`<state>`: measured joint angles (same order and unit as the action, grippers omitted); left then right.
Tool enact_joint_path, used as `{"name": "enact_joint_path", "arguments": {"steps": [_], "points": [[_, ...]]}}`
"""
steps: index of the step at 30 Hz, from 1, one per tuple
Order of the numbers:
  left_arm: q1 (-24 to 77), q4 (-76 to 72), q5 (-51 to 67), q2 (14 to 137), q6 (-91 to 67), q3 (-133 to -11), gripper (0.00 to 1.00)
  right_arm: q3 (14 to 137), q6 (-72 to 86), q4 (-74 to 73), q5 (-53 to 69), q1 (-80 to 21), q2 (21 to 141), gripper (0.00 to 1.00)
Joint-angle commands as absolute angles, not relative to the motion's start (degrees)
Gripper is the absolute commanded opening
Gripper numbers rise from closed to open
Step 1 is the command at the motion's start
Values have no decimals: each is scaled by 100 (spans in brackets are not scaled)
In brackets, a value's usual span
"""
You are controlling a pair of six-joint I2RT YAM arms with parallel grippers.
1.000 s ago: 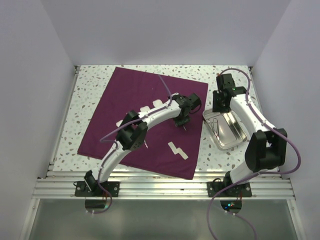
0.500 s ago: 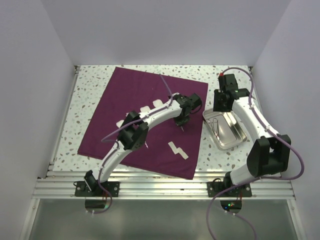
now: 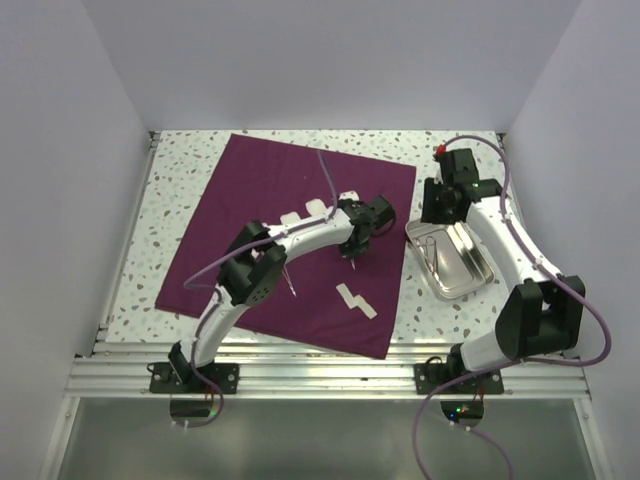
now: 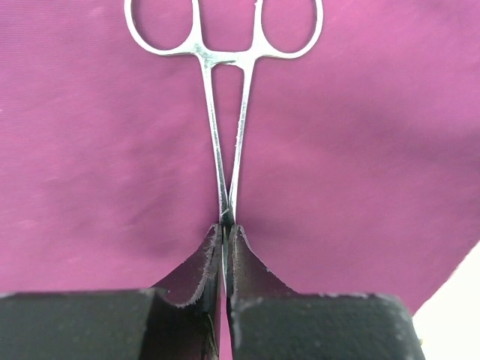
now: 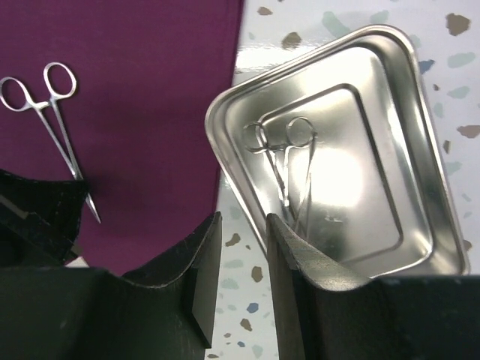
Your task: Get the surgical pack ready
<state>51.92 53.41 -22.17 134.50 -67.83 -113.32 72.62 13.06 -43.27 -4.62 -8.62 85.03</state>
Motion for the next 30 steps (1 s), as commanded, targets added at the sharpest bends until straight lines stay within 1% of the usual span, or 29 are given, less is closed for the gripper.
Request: {"name": "enact_joint_path", "arguments": {"steps": [1, 4, 5, 6, 10, 12, 14, 17, 18, 20, 21, 22, 24, 26, 30], "points": [[5194, 4686, -2329, 12754, -6241, -10636, 0, 7173, 1511, -4079, 244, -870, 8191, 35], [5186, 4334, -2145, 12481, -5925, -10179, 0, 7032, 1669, -3894, 947, -870, 8323, 36], [5194, 4107, -2031, 12393, -5828, -10047, 0, 6979, 1722, -3815, 1410, -861, 8375, 36], [5194, 3957, -1978, 12219, -5697, -9741, 0, 6918, 1775, -3632, 1572, -870, 8411, 36], [5194, 3288, -1767, 11708, -5370, -8993, 0, 6618, 2170, -3226, 1924, -923, 8560, 36], [5186, 2946, -1688, 11454, -5204, -8633, 0, 6566, 2267, -3025, 2091, -984, 8674, 38], [5168, 2848, -1547, 11408, -5116, -8552, 0, 6592, 2329, -3006, 2074, -1098, 8894, 40], [5194, 2953, -1634, 11435, -4905, -8657, 0, 6627, 2329, -2944, 1881, -1300, 9061, 41], [5194, 2927, -1661, 11417, -4939, -8622, 3, 6644, 2338, -2962, 1846, -1336, 9096, 41], [5186, 2909, -1687, 11452, -4948, -8674, 14, 6697, 2347, -2979, 1758, -1345, 9184, 42], [5186, 3031, -1740, 11644, -4974, -8979, 23, 6776, 2286, -3093, 1680, -1345, 9211, 42], [5186, 3189, -1784, 11785, -4983, -9183, 26, 6820, 2250, -3155, 1505, -1353, 9220, 42], [5186, 3777, -1933, 12196, -5097, -9761, 31, 6934, 2171, -3330, 1267, -1327, 9159, 43], [5186, 4024, -1977, 12383, -5133, -9983, 32, 6996, 2031, -3454, 951, -1240, 9097, 44], [5186, 3893, -1933, 12594, -5133, -10089, 35, 7084, 1916, -3647, 888, -1002, 8948, 45]]}}
